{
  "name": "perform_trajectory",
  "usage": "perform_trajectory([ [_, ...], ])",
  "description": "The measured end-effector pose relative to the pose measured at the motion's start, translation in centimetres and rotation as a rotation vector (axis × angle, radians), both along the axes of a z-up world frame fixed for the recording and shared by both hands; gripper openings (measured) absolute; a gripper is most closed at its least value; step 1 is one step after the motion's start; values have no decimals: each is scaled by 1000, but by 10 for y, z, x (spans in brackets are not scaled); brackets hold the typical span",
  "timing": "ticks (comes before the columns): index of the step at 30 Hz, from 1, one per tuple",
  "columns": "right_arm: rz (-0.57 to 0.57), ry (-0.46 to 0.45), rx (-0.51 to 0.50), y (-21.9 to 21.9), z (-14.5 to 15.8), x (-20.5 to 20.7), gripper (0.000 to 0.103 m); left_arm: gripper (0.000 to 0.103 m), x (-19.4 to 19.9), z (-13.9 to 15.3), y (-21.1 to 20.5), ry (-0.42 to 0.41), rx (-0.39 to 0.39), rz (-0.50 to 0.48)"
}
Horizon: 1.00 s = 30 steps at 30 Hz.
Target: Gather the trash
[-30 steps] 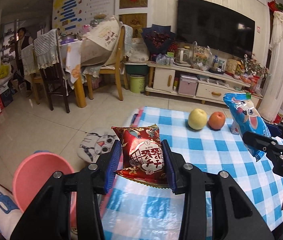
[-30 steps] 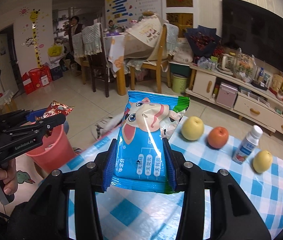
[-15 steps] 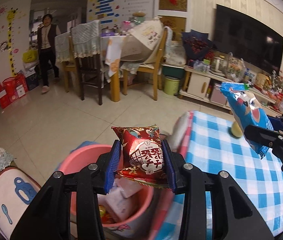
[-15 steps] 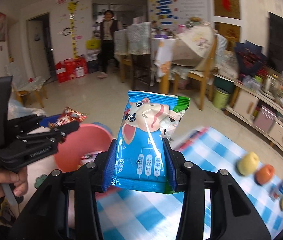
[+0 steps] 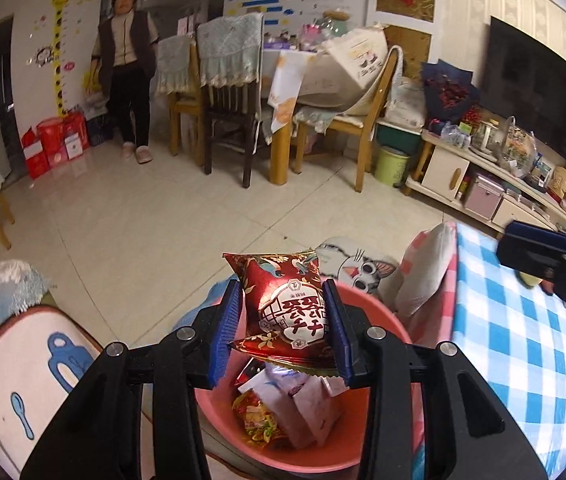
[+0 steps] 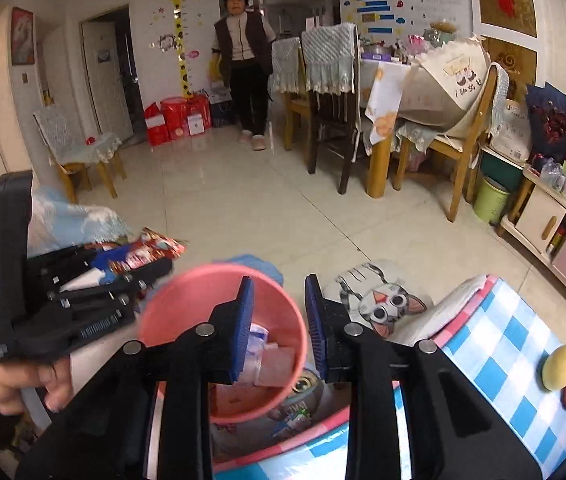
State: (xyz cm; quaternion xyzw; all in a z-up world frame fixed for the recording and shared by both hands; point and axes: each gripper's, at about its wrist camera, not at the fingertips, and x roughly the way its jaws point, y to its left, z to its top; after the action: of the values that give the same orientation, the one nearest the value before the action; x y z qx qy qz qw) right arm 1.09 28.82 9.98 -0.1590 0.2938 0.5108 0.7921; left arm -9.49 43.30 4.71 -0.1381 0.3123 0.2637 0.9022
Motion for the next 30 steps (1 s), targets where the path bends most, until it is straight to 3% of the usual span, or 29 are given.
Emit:
perform_trajectory([
  [11, -11, 39, -17, -13, -24, 5, 31, 43, 21, -51, 2, 91, -64, -33],
  [17, -15, 49, -18, -18, -27, 7, 32, 43, 24, -60, 3, 100, -72, -30],
  [21, -13, 50, -13, -18, -28, 6, 35, 53, 24, -60, 4, 98, -67, -18],
  [26, -15, 59, -7, -20, -29, 6, 36, 56, 22, -55, 2, 86, -52, -11],
  [27, -16, 60, -5, -21, -29, 6, 37, 61, 21, -53, 2, 83, -53, -8],
  [28, -17, 61, -1, -23, -29, 6, 39, 69, 19, -52, 2, 78, -53, 1],
  [30, -22, 57, 12, -30, -27, 5, 55, 75, 14, -50, 0, 66, -51, 25],
])
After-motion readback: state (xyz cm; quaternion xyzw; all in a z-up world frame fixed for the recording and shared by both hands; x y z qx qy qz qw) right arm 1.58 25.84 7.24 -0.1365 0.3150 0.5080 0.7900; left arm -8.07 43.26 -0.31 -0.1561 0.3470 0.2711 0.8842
